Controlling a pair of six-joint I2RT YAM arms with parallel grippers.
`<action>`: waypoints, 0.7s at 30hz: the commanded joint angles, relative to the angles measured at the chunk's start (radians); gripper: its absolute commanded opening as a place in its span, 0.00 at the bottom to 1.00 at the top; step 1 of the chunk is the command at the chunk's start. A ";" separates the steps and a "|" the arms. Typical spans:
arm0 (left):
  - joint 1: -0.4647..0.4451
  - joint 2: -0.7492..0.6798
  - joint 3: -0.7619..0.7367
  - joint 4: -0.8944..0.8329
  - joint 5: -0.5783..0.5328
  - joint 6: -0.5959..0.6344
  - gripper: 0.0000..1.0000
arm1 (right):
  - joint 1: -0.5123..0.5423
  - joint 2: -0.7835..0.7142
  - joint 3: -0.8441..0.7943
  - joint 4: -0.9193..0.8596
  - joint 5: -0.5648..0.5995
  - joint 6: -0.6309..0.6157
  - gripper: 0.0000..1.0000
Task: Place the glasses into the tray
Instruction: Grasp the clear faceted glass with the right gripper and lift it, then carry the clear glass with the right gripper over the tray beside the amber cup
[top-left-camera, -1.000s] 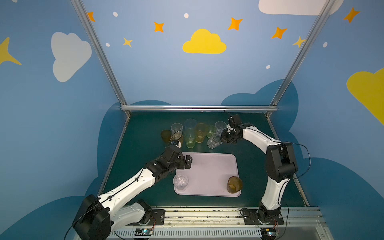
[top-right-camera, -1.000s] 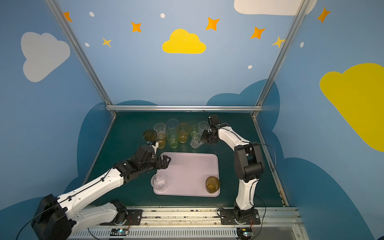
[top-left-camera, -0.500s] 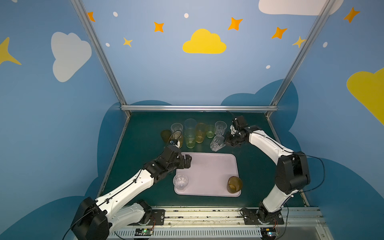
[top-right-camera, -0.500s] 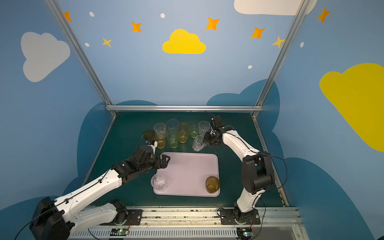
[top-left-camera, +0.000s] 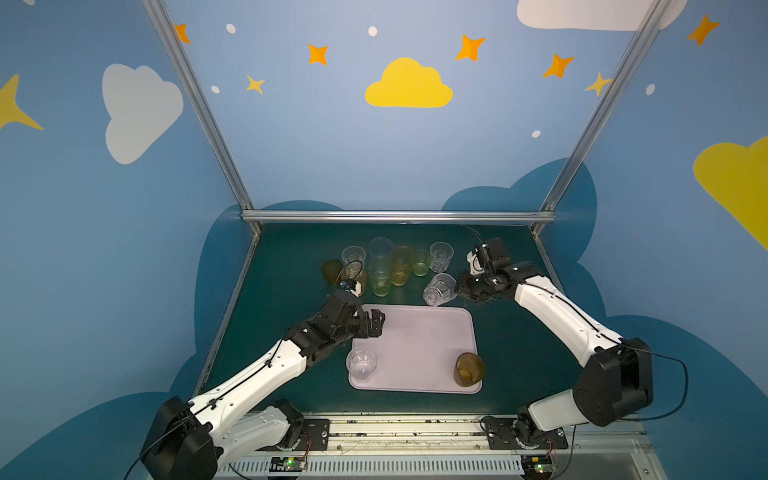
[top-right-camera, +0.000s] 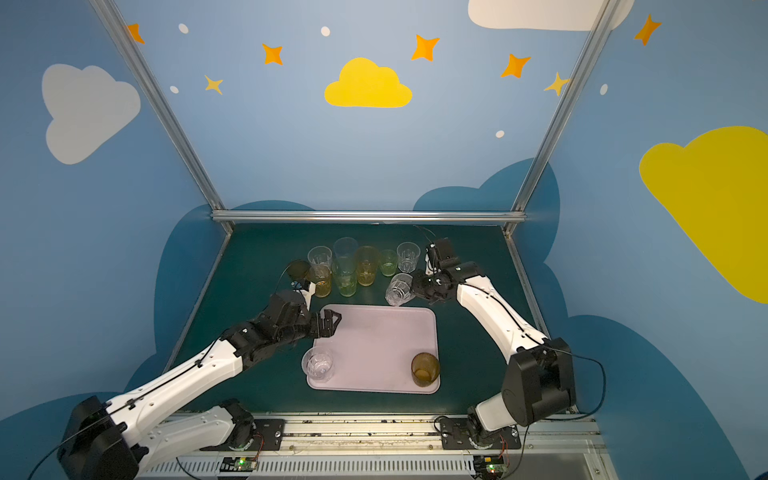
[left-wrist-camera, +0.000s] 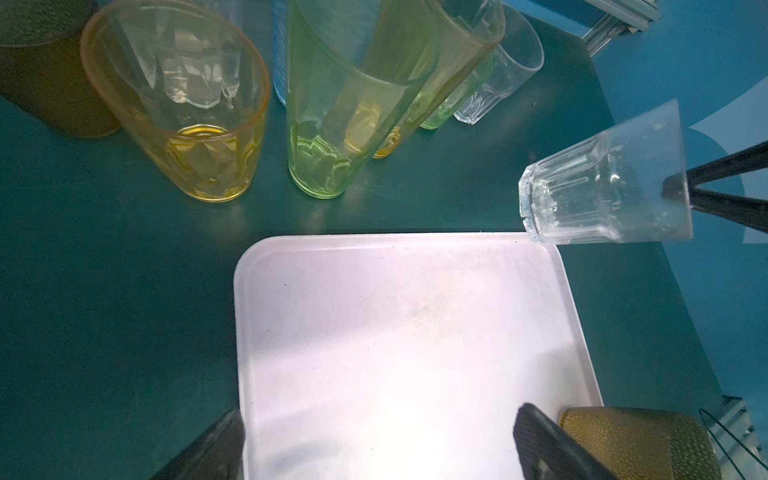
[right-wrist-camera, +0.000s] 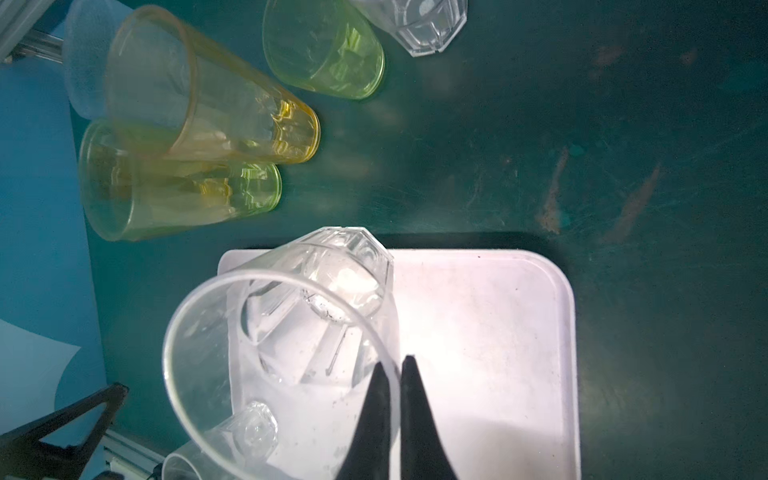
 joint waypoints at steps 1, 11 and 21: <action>0.002 -0.013 0.017 0.000 0.037 -0.010 1.00 | 0.005 -0.060 -0.033 0.051 -0.031 -0.024 0.00; -0.001 -0.064 0.042 -0.049 0.059 -0.059 1.00 | 0.023 -0.143 -0.074 0.018 0.000 -0.028 0.00; 0.000 -0.012 0.031 0.049 0.122 -0.119 1.00 | 0.093 -0.299 -0.148 -0.040 0.088 -0.028 0.00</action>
